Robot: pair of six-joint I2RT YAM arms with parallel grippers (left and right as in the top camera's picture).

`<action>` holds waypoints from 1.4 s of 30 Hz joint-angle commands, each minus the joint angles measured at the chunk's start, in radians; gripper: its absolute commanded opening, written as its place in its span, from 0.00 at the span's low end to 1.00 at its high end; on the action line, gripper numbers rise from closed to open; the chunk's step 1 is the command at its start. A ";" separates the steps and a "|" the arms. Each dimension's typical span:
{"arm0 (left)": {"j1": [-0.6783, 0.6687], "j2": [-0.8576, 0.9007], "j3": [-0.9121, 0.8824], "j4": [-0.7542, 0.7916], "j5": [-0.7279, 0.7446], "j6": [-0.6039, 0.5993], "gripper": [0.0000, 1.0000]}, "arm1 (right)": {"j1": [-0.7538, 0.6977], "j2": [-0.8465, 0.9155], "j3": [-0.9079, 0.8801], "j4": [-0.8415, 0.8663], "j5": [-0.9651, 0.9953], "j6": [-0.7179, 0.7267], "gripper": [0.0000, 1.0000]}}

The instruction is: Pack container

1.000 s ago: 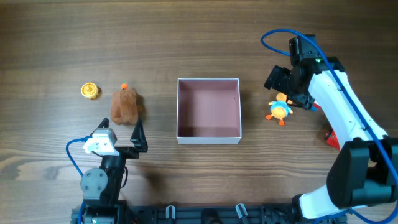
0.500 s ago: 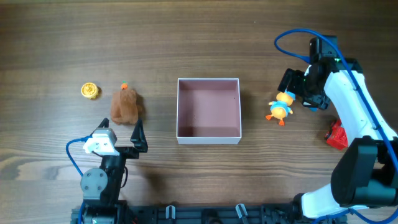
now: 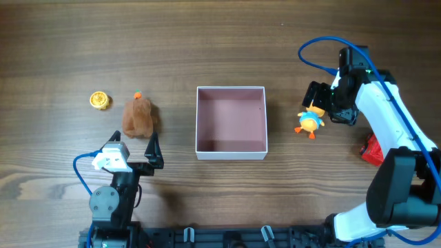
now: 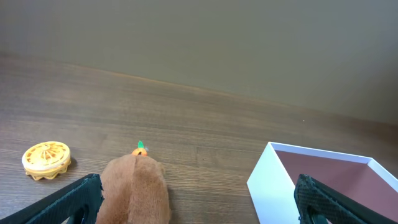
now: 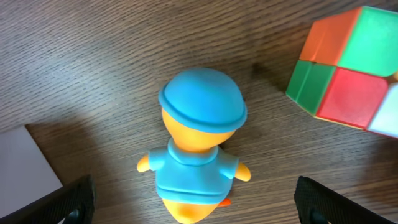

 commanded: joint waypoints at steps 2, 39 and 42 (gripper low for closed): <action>0.007 -0.004 -0.009 0.001 0.018 0.008 1.00 | 0.008 0.022 -0.023 0.022 -0.014 0.036 1.00; 0.007 -0.004 -0.009 0.001 0.018 0.008 1.00 | 0.073 0.130 0.051 0.028 0.082 0.079 1.00; 0.007 -0.004 -0.009 0.001 0.018 0.008 1.00 | 0.073 0.084 0.153 -0.058 0.084 0.053 1.00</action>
